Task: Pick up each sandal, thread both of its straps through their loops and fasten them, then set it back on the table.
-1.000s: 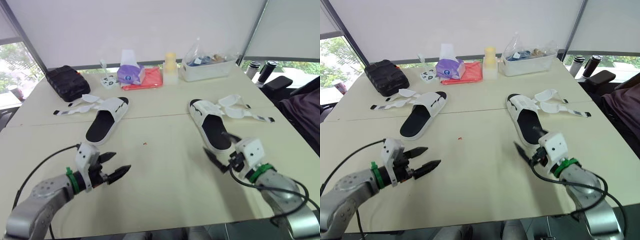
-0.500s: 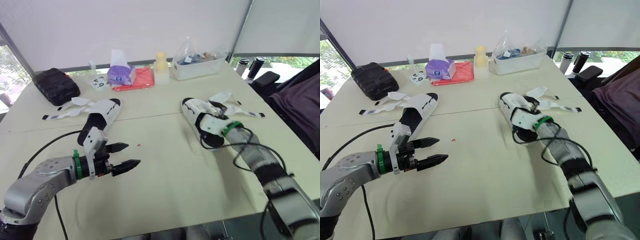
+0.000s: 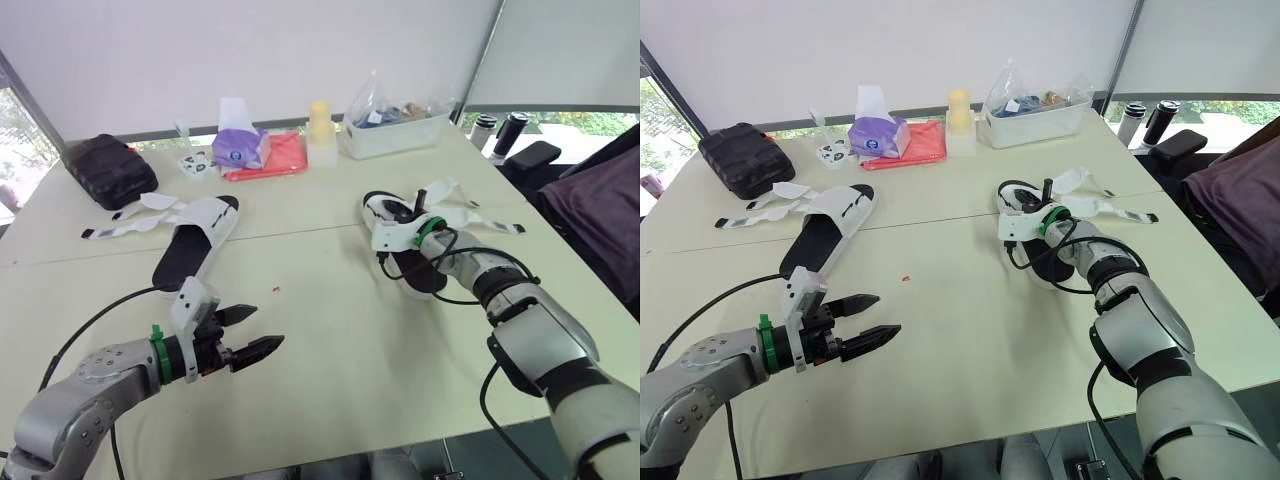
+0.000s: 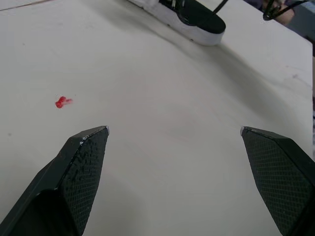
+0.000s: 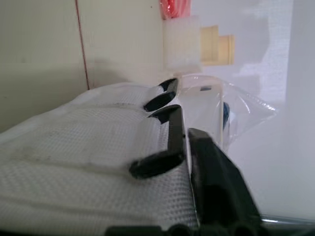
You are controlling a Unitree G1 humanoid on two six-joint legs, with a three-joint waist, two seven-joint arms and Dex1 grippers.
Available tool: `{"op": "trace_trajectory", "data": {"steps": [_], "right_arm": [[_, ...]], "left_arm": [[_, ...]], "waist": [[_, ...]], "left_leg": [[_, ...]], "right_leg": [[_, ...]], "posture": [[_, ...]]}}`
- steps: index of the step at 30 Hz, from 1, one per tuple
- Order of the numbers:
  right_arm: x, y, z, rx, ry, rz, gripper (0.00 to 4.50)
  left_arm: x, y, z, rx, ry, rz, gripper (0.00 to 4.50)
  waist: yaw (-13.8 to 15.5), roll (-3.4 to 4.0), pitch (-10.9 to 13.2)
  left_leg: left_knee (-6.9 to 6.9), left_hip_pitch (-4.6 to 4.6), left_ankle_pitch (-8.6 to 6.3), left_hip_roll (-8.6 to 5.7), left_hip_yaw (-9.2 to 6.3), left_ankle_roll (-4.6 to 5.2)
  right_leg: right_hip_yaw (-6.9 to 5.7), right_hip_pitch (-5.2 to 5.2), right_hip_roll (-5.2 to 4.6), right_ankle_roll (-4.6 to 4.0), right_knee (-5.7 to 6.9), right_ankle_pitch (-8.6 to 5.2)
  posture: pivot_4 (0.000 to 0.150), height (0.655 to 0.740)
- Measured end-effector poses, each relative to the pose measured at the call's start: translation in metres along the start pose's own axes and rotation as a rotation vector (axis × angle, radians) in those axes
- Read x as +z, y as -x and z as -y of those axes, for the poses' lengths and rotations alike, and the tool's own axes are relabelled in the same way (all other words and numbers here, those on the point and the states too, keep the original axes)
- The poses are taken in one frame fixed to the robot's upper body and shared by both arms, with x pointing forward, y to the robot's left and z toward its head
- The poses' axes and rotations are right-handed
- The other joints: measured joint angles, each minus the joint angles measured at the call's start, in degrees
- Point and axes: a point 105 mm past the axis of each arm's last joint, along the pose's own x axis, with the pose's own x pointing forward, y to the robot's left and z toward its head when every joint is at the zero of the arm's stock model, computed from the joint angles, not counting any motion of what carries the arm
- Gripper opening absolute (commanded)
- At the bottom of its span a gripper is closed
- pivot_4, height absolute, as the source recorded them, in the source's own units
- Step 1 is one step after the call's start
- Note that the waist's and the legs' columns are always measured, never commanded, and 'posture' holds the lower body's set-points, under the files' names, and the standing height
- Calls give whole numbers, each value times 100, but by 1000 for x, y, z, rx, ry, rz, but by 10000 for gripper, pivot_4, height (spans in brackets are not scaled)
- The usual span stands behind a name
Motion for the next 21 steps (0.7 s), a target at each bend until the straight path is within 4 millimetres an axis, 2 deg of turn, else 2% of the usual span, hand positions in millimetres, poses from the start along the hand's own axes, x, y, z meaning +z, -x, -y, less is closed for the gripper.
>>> {"op": "trace_trajectory", "data": {"steps": [4,7,8,9,13,14,18,21], "right_arm": [[2,1,1,-8,27,31,501],[15,10,7,-27,120,185,501],[21,17,8,-26,163,267,501],[31,33,7,-9,217,415,501],[54,72,-10,68,269,704,501],[62,87,-13,92,281,800,501],[86,118,-21,128,268,1007,501],[114,137,-21,84,252,1166,501]], "left_arm": [[2,0,0,5,-12,12,45000],[4,0,-2,9,-21,15,45000],[3,0,-3,11,-20,14,45000],[3,1,-6,17,-18,10,45000],[2,4,-12,20,-15,1,45000],[3,5,-13,19,-18,-1,45000],[6,7,-20,24,-19,2,45000],[7,6,-21,14,-19,2,45000]], "waist": [[22,0,0],[42,0,0],[52,0,0],[62,0,0],[14,-4,2],[18,-5,3],[-17,-8,4],[-65,-8,4]], "left_leg": [[2,2,4,3,8,-6],[2,-5,4,0,26,-5],[1,-8,4,-1,37,-5],[-1,-10,2,-2,40,-3],[-9,-5,-1,4,79,1],[-9,-5,-1,6,83,1],[-7,5,-1,26,107,1],[-6,15,0,37,120,0]], "right_leg": [[15,-1,6,0,2,7],[24,-10,6,1,1,7],[24,-15,7,1,1,7],[24,-18,7,2,0,6],[54,-27,13,8,-2,9],[58,-31,17,11,-2,11],[88,-32,43,22,-2,19],[104,-32,59,20,2,22]], "posture": [[1500,7400],[1500,7400],[1500,7400],[1500,7400],[1500,7400],[1500,7400],[1500,7400],[1500,7400]]}}
